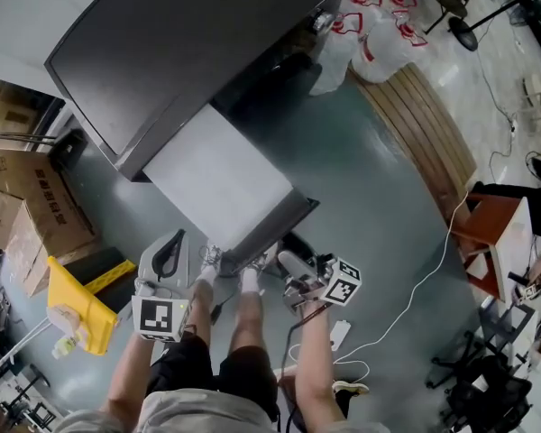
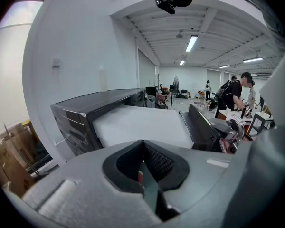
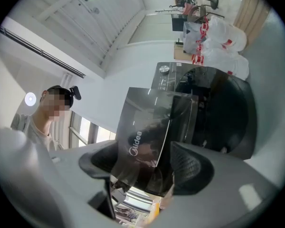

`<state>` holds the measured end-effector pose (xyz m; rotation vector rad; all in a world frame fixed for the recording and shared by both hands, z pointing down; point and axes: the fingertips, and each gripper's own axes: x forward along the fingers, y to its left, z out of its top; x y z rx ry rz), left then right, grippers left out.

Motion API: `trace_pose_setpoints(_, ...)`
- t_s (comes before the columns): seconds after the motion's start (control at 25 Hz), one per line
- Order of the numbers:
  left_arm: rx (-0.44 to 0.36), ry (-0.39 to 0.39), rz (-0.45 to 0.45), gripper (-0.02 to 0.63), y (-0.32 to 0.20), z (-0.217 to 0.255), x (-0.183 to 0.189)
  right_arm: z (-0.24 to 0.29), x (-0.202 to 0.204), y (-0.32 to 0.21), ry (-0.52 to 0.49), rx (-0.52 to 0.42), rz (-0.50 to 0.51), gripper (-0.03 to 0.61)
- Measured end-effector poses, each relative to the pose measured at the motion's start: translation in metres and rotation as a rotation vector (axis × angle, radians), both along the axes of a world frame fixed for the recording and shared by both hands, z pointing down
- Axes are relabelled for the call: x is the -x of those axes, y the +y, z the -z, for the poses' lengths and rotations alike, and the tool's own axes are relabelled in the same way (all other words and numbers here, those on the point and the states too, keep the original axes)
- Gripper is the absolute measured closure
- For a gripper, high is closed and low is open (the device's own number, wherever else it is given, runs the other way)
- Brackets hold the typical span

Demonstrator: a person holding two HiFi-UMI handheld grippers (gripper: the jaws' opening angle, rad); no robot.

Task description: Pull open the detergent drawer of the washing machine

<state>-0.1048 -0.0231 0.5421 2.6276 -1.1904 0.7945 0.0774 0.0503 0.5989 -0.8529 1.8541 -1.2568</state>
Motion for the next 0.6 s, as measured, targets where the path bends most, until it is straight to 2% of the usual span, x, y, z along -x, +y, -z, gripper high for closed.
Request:
trace_pose_setpoints(0.12, 0.001, 0.015, -0.001, 0.603, -0.003, 0.005, -0.005, 0.0, -0.008, 0.005, 0.072, 0.044, -0.024, 0.242)
trace_pose_setpoints(0.32, -0.019, 0.052, -0.045, 0.603, -0.007, 0.023, -0.021, 0.013, -0.027, 0.01, 0.277, 0.114, -0.079, 0.242)
trace_pose_setpoints(0.6, -0.078, 0.121, -0.135, 0.603, -0.017, 0.075, -0.058, 0.076, -0.064, 0.005, 0.589, 0.151, -0.251, 0.242)
